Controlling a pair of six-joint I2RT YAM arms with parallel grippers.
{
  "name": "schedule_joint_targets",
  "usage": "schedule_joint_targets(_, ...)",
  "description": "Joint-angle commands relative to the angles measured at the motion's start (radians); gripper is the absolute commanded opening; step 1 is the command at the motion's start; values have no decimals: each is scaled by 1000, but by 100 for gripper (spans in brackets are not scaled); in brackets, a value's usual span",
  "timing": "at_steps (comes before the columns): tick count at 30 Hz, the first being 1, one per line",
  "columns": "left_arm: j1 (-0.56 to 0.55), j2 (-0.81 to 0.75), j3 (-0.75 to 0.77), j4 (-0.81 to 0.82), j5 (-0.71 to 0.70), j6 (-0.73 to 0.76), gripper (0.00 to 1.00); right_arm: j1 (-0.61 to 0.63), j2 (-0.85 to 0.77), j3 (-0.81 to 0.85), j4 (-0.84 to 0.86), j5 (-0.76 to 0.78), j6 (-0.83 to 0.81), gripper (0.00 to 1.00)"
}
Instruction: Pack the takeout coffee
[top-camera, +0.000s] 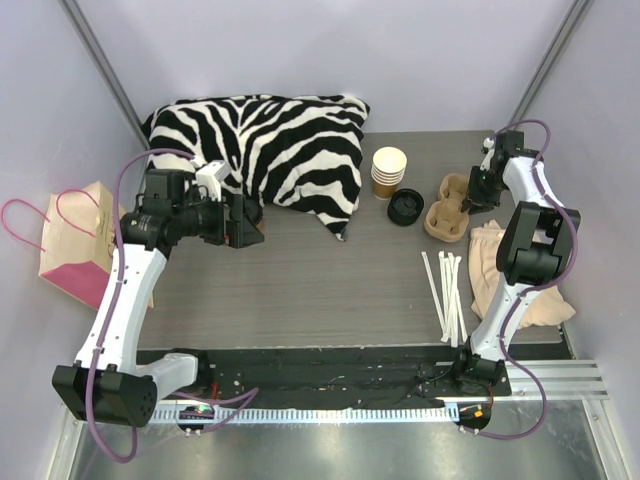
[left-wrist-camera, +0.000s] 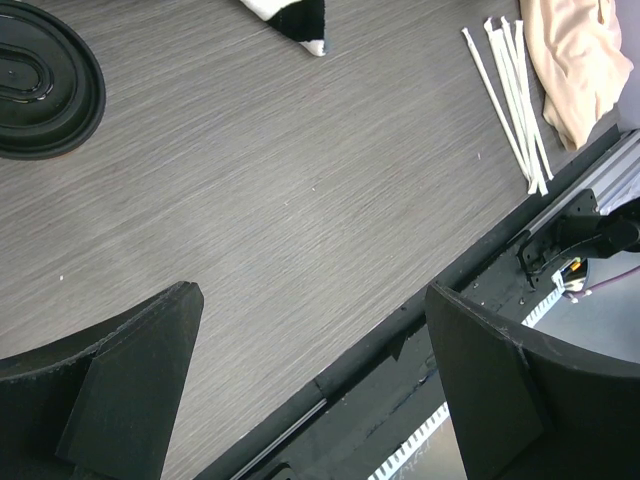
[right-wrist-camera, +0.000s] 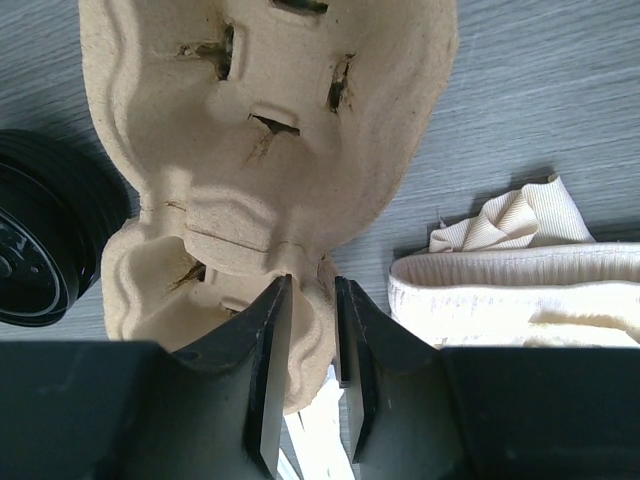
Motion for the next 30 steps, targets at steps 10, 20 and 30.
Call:
schedule_joint_targets(10, 0, 9, 40, 25, 26, -4, 100, 8, 22, 29, 25, 13, -18, 19)
schedule_joint_targets(20, -1, 14, 38, 25, 27, -7, 100, 7, -6, 96, -27, 8, -55, 1)
schedule_joint_targets(30, -1, 11, 37, 29, 27, -8, 100, 8, -27, 144, -65, -18, -73, 1)
